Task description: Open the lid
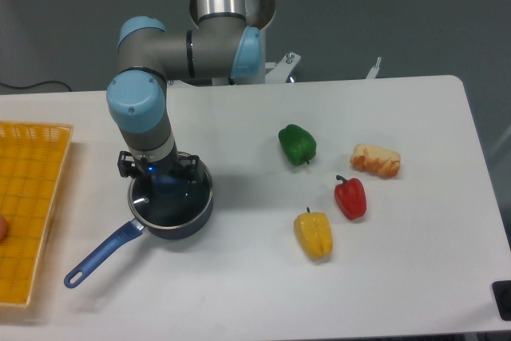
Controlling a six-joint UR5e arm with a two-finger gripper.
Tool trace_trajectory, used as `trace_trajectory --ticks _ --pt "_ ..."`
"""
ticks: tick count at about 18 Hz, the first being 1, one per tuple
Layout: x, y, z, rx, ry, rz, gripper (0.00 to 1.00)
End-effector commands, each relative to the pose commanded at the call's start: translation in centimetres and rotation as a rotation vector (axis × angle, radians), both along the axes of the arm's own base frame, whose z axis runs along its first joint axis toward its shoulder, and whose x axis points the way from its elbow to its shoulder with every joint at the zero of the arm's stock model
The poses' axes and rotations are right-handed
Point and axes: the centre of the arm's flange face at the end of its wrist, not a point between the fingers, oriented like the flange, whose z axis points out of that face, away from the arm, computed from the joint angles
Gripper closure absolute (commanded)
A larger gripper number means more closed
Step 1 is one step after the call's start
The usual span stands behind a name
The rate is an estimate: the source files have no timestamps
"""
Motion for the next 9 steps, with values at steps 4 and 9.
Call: trace_trajectory --ticks 4,9 --pt "-0.01 0.02 -0.09 -0.001 -0.001 -0.003 0.12" --pt "-0.02 0.06 -0.02 0.001 -0.001 -0.003 0.3"
